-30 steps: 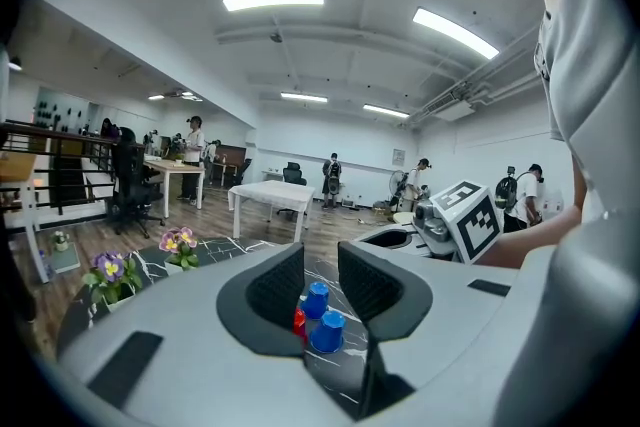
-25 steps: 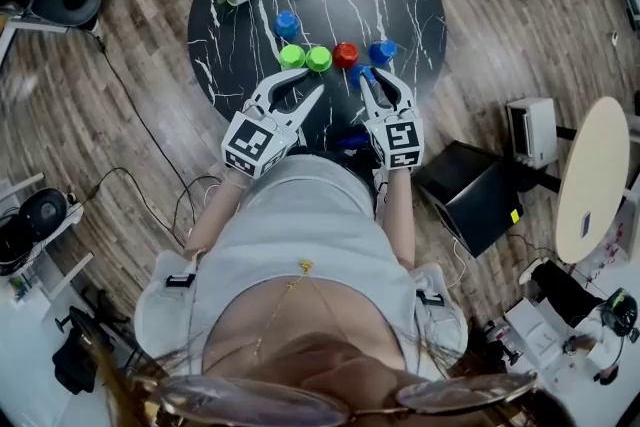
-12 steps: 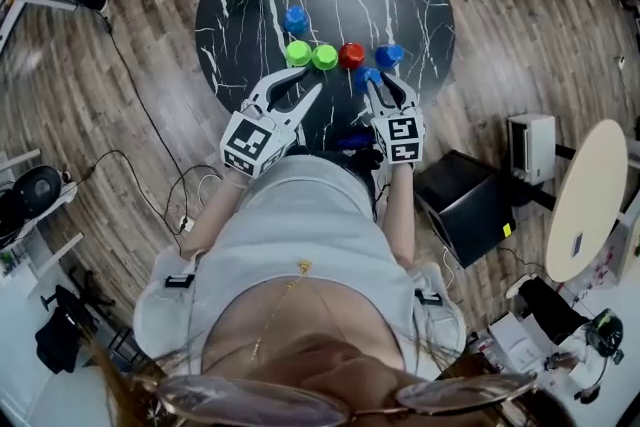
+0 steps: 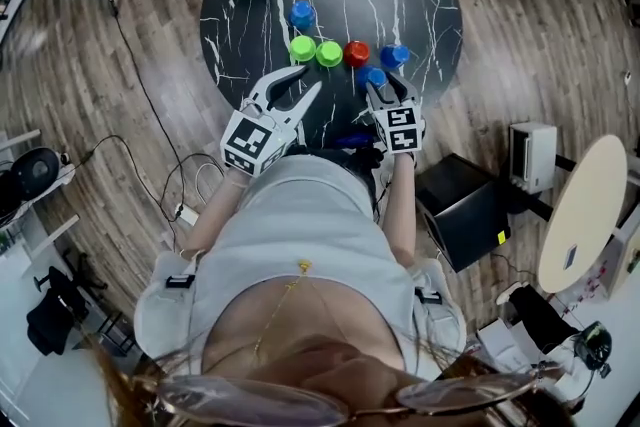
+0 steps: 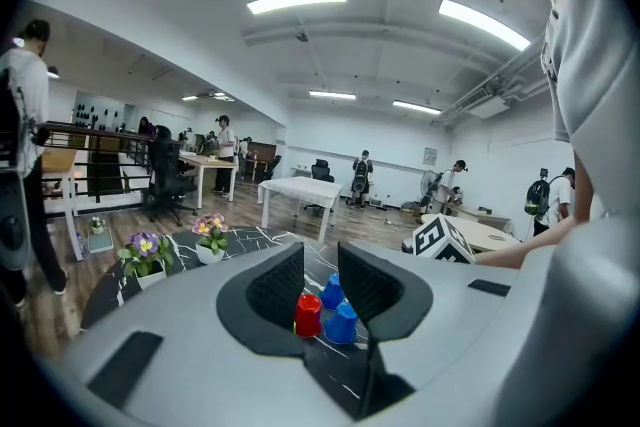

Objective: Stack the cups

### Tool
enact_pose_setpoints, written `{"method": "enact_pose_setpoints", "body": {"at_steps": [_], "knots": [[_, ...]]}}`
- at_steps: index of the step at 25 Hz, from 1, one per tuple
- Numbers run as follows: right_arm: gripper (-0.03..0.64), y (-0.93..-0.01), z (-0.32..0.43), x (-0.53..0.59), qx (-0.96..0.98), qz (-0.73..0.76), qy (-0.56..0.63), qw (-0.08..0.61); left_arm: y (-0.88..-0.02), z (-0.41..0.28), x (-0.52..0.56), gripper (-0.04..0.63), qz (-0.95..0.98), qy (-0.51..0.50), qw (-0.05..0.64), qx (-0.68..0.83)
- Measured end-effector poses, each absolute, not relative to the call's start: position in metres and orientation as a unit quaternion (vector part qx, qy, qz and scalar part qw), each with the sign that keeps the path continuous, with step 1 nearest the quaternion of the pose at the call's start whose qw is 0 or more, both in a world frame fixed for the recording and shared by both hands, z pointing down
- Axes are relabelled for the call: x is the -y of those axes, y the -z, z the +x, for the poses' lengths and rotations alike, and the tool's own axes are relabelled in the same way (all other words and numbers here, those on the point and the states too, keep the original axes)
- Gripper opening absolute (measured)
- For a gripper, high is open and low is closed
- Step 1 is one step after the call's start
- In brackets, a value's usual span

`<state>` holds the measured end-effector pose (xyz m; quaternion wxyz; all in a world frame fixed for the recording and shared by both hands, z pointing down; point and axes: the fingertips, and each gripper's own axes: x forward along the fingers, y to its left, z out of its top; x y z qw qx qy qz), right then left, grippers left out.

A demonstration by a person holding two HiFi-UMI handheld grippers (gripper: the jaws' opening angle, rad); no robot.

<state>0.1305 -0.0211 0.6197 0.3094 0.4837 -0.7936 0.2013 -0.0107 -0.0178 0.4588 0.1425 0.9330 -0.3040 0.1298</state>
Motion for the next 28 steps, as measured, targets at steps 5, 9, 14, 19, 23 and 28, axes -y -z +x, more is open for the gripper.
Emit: {"method": "enact_pose_setpoints", "body": {"at_steps": [5, 9, 14, 19, 23, 28], "knots": [[0.215, -0.640, 0.133, 0.019, 0.789, 0.465, -0.232, 0.328, -0.463, -0.012, 0.018, 0.107, 0.929, -0.131, 0.149, 0.312], [0.223, -0.651, 0.133, 0.020, 0.787, 0.455, -0.272, 0.317, -0.466, -0.014, 0.016, 0.107, 0.926, -0.135, 0.154, 0.317], [0.239, -0.661, 0.132, 0.022, 0.781, 0.437, -0.316, 0.314, -0.469, -0.017, 0.017, 0.107, 0.922, -0.134, 0.165, 0.322], [0.252, -0.673, 0.136, 0.028, 0.778, 0.423, -0.279, 0.373, -0.472, -0.018, 0.019, 0.106, 0.921, -0.133, 0.170, 0.325], [0.264, -0.684, 0.133, 0.028, 0.776, 0.397, -0.254, 0.420, -0.472, -0.020, 0.022, 0.107, 0.920, -0.128, 0.175, 0.327], [0.264, -0.695, 0.133, 0.024, 0.771, 0.395, -0.265, 0.424, -0.470, -0.025, 0.024, 0.107, 0.918, -0.126, 0.176, 0.332]]}}
